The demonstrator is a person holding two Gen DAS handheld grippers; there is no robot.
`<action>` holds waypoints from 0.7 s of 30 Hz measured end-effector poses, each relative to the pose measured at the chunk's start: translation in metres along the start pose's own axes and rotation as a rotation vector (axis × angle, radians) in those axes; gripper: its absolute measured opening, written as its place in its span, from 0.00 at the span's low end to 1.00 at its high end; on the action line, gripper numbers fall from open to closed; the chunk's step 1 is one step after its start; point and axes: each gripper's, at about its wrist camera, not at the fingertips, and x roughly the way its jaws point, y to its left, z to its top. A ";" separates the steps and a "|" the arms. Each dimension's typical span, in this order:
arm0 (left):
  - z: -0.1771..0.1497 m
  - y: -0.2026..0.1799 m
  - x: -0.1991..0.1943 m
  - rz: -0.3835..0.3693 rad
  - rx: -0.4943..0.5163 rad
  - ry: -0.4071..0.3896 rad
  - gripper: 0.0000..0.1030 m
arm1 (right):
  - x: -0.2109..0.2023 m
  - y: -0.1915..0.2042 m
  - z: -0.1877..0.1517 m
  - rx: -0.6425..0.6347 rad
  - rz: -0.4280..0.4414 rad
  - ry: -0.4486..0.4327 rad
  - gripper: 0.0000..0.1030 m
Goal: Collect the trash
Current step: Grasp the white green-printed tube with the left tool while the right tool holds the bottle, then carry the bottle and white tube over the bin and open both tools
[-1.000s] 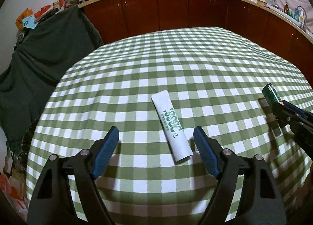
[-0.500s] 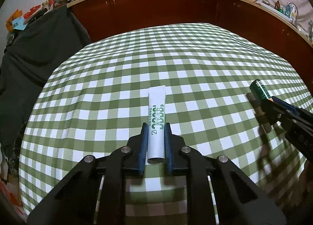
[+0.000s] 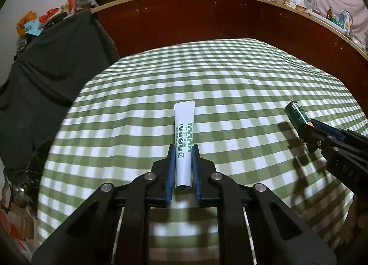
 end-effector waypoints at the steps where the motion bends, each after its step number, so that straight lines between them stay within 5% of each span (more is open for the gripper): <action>1: -0.002 0.006 -0.003 0.009 -0.007 -0.005 0.13 | 0.000 0.006 0.000 -0.010 0.005 0.000 0.24; 21: -0.052 0.186 -0.060 0.267 -0.238 -0.040 0.13 | 0.021 0.196 0.001 -0.223 0.256 -0.002 0.24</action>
